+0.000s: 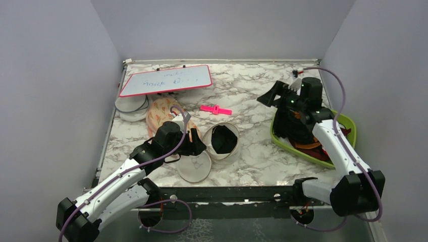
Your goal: Unzip the laundry bag and remove the bra
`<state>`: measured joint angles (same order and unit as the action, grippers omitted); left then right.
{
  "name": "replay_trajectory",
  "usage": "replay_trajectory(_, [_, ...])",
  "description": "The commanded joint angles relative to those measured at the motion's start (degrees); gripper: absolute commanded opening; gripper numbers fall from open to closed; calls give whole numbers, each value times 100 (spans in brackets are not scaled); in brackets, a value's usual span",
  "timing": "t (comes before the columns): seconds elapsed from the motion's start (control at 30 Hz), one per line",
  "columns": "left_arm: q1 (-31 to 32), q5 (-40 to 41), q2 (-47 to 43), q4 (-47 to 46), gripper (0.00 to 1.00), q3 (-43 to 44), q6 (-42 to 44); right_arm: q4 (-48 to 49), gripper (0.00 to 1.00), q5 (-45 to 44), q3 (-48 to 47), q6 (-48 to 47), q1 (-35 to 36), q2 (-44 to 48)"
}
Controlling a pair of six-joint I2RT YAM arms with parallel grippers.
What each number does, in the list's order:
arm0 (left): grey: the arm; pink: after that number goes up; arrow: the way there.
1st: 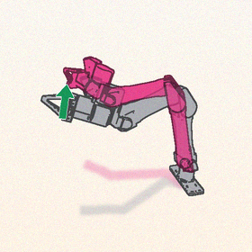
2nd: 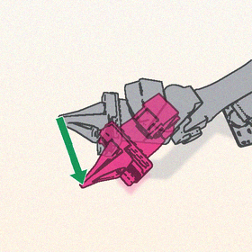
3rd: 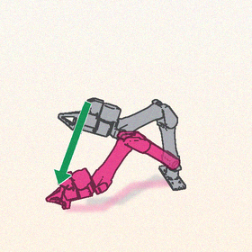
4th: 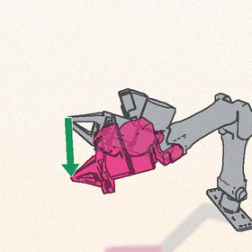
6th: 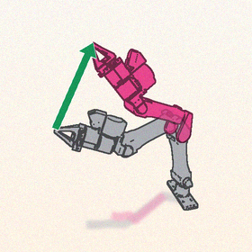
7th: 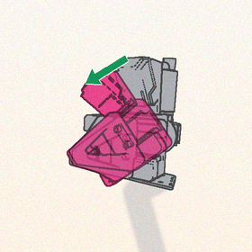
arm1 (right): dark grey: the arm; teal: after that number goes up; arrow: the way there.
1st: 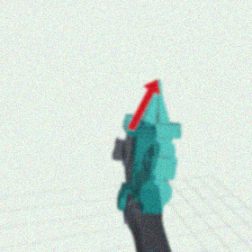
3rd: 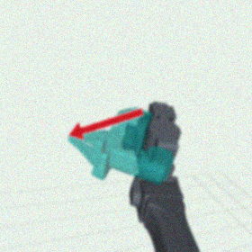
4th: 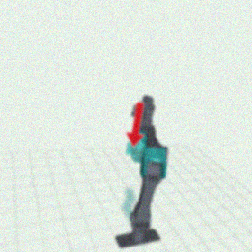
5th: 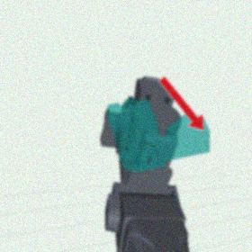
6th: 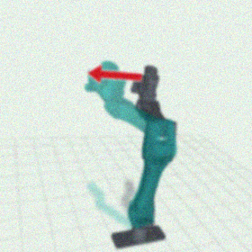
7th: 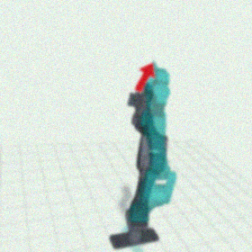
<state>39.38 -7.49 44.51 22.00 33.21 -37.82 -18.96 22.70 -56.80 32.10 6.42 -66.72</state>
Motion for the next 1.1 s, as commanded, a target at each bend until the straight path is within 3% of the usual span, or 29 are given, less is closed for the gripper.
replay_trajectory(0.0, [-33, 37, -64, 31, 51, 153, -31, 111, 84, 1791, 438, -415, 251, -356])
replay_trajectory(0.1, [-35, 25, -23, 37, 51, 174, -26, -163, 88, 960, 747, -413, 148, -339])
replay_trajectory(0.3, [-32, -3, -22, 104, 51, 183, -32, 116, 87, -300, 1702, -355, -938, 424])
replay_trajectory(0.53, [-29, 33, -26, 122, 52, 133, -11, 856, 90, -603, 2574, -392, -1537, 168])
replay_trajectory(0.63, [-33, 48, 36, 125, 54, 147, 41, 395, 90, -562, 2298, -633, -1530, 229])
replay_trajectory(0.77, [-35, 54, 91, 130, 55, 127, 47, -381, 90, -707, 1581, -906, -1514, 1188])
replay_trajectory(0.93, [-35, 203, 216, 59, 57, 124, 44, -1076, 88, -423, 459, -1278, -808, 1213])
replay_trajectory(1.07, [-31, 170, 381, -91, 59, 164, 28, -1169, 86, -1079, 97, -1484, 1108, 945])
